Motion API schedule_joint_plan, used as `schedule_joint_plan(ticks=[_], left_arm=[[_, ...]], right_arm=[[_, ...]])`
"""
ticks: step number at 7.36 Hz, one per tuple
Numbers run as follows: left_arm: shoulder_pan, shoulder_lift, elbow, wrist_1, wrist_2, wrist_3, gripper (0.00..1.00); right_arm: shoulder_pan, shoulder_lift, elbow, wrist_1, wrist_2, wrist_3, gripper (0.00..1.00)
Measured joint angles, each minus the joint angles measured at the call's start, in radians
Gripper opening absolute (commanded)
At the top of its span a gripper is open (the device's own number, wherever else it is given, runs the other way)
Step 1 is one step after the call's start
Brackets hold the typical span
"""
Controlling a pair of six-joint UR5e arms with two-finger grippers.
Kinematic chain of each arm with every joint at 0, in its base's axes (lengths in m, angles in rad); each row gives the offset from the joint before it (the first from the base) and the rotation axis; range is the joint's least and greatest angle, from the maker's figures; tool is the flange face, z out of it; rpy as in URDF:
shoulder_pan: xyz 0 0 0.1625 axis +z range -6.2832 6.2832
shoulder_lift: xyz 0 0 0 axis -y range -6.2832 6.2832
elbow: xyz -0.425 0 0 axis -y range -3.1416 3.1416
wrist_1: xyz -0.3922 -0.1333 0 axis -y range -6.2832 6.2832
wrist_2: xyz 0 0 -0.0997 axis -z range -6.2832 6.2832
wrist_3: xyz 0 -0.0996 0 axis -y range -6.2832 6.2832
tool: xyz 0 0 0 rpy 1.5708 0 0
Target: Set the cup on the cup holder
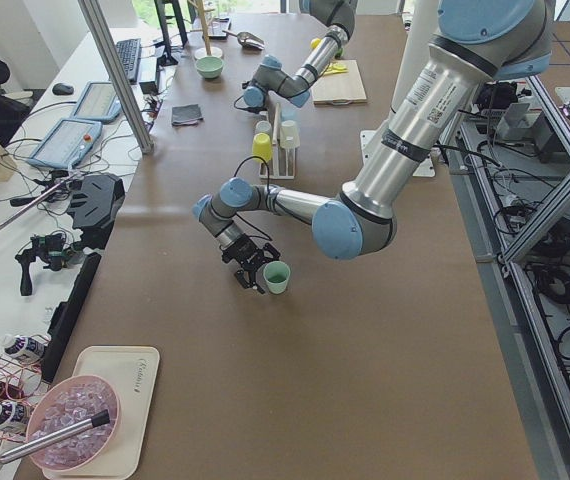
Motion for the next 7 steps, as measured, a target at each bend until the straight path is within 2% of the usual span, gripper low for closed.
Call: schedule_joint_plan(ticks=[7], left_arm=[[-0.002, 0.003, -0.003, 0.016, 0.001, 0.000, 0.97]], right_arm=[[0.007, -0.040, 0.040, 0.005, 0.000, -0.007, 0.98]])
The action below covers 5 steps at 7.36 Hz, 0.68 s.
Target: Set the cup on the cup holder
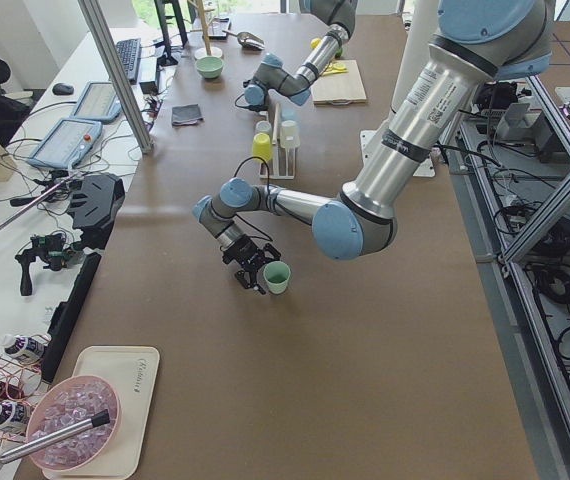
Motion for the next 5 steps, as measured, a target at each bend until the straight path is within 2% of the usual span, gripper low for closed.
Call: schedule_joint_plan(ticks=[5], left_arm=[[-0.004, 0.001, 0.000, 0.002, -0.001, 0.000, 0.97]], right_arm=[[0.005, -0.028, 0.024, 0.003, 0.000, -0.003, 0.98]])
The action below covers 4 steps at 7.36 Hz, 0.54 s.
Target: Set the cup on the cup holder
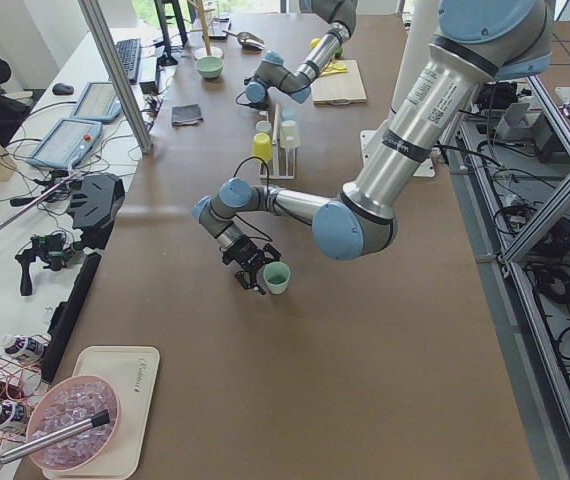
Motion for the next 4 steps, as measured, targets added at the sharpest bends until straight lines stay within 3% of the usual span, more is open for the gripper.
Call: schedule_joint_plan(ticks=[3, 4], left_arm=[[-0.003, 0.000, 0.000, 0.005, 0.000, 0.000, 0.95], [-0.003, 0.000, 0.000, 0.006, -0.001, 0.000, 0.75]], right_arm=[[0.003, -0.029, 0.028, 0.001, 0.000, 0.000, 0.98], [0.003, -0.035, 0.033, 0.001, 0.000, 0.000, 0.98]])
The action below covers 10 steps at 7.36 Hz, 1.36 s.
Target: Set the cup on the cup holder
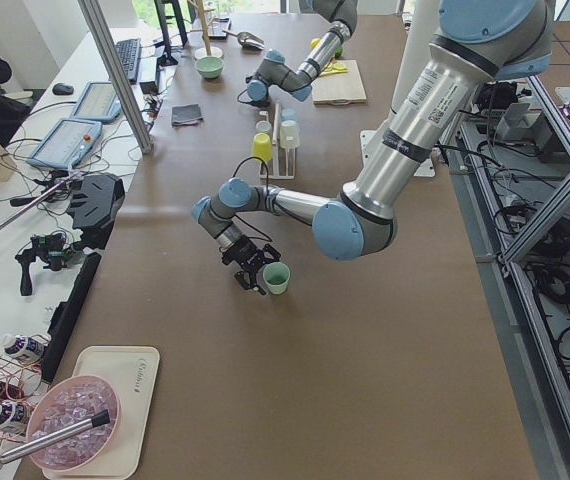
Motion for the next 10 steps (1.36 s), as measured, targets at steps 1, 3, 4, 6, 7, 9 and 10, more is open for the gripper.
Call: schedule_joint_plan(ticks=[1, 3, 4, 6, 7, 9, 10], left_arm=[[0.000, 0.000, 0.000, 0.000, 0.000, 0.000, 0.43], [0.000, 0.000, 0.000, 0.001, 0.000, -0.001, 0.08], [-0.004, 0.000, -0.002, 0.006, 0.001, 0.000, 0.00], [-0.027, 0.000, -0.016, 0.044, 0.003, 0.030, 0.00], [-0.045, 0.000, -0.030, 0.071, 0.009, 0.061, 0.00], [-0.106, 0.010, -0.111, 0.126, 0.032, 0.081, 0.00], [-0.140, 0.026, -0.183, 0.158, 0.037, 0.079, 0.00]], right_arm=[[0.000, -0.004, 0.003, 0.000, 0.000, 0.001, 0.98], [0.002, -0.009, 0.004, 0.001, 0.000, 0.001, 0.98], [0.003, -0.011, 0.006, 0.001, 0.000, 0.001, 0.98], [0.008, -0.016, 0.010, 0.001, 0.001, 0.000, 0.98], [0.010, -0.018, 0.011, 0.001, 0.001, 0.000, 0.97], [0.015, -0.031, 0.024, 0.002, 0.002, 0.000, 0.66], [0.015, -0.039, 0.034, 0.002, 0.002, 0.000, 0.43]])
